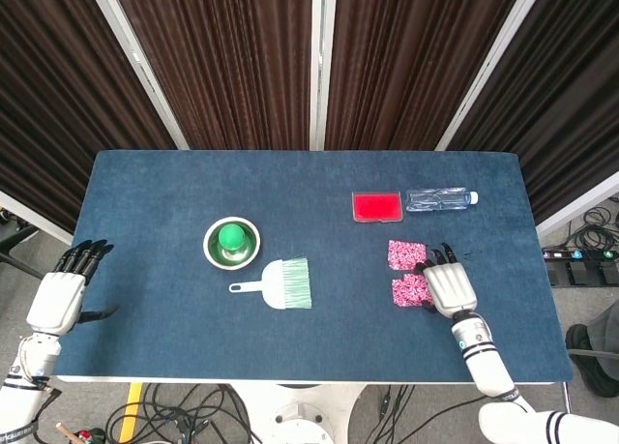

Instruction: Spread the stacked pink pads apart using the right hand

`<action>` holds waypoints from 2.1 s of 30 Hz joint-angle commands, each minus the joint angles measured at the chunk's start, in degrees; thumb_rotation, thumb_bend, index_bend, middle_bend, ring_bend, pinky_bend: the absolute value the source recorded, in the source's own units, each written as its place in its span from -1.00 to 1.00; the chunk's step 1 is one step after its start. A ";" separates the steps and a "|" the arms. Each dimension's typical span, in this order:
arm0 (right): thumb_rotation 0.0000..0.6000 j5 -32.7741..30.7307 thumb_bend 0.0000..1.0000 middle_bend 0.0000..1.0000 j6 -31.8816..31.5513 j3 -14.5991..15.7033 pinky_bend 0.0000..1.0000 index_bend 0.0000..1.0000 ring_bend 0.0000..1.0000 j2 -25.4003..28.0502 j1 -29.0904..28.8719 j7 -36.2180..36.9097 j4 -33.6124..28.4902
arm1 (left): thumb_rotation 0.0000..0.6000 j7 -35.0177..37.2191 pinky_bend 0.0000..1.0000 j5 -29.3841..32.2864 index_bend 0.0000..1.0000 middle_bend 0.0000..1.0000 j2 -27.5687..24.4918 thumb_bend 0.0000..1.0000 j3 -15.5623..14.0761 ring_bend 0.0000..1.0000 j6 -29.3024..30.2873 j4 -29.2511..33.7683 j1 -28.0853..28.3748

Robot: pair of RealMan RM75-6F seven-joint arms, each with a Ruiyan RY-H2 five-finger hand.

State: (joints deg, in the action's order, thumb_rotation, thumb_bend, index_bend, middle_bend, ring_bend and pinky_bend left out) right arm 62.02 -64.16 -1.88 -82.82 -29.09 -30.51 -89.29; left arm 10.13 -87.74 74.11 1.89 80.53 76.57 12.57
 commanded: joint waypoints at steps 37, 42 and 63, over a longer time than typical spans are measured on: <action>1.00 14.88 -0.89 -0.74 -3.54 6.47 -1.00 -0.74 -1.00 4.49 9.87 5.75 -3.73 | 1.00 -1.52 -0.75 0.12 -0.78 -0.85 -0.10 -1.00 0.04 -0.92 -0.50 1.30 0.34; 1.00 16.97 -0.91 -0.74 -7.44 4.53 -1.00 -0.74 -1.00 7.63 10.70 8.09 -6.90 | 1.00 -1.48 -0.75 0.06 -0.78 -0.85 -0.33 -1.00 0.09 -0.92 -0.02 1.43 0.15; 1.00 16.86 -0.89 -0.95 -17.27 -1.64 -1.00 -1.00 -1.00 9.77 16.96 21.99 3.82 | 1.00 -4.03 -0.75 2.15 -0.78 -0.85 -0.69 -1.00 0.34 -0.91 0.46 1.98 -1.34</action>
